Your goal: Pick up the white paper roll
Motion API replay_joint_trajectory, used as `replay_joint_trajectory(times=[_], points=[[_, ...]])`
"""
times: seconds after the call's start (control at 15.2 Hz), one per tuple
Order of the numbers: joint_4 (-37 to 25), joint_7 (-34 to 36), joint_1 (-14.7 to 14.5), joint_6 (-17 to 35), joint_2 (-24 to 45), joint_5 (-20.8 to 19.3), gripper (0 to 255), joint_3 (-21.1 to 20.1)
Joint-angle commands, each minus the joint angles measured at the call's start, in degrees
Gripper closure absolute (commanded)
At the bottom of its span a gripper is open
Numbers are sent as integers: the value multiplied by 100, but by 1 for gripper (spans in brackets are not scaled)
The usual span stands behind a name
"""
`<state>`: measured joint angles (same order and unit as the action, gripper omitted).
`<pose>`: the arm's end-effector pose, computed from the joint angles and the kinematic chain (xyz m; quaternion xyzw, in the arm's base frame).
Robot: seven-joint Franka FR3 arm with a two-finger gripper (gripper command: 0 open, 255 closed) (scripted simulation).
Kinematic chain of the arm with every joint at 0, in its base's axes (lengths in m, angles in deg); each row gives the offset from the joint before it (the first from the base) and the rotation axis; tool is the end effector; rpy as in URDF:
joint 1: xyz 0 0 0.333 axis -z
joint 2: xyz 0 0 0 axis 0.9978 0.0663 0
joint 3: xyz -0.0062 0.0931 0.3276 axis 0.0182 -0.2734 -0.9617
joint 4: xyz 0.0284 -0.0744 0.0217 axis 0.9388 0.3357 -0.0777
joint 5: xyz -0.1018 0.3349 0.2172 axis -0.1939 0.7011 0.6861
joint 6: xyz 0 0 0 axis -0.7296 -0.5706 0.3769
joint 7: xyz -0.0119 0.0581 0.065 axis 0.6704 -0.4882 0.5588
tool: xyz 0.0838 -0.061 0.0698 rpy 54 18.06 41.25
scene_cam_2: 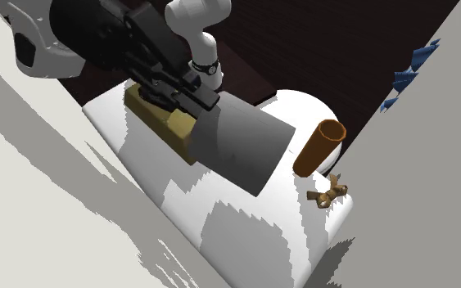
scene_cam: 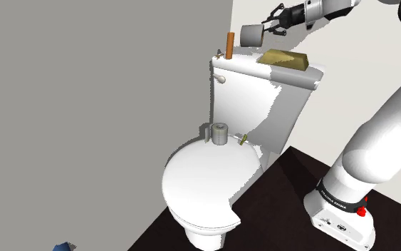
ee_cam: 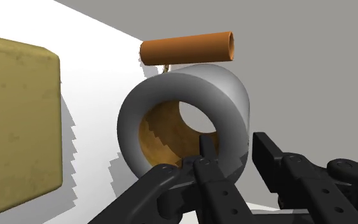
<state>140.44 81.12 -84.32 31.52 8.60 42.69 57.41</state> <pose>0.4608 -0.3633 0.6109 -0.6923 0.4503 -0.2968 0.4794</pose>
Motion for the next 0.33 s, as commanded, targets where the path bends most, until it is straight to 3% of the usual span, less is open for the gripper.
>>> replay_joint_trajectory(times=[0.0, 0.26], points=[[-112, 144, 2, -32, -28, -74, 255, -16], [-242, 285, 5, -81, -36, -139, 255, -23]])
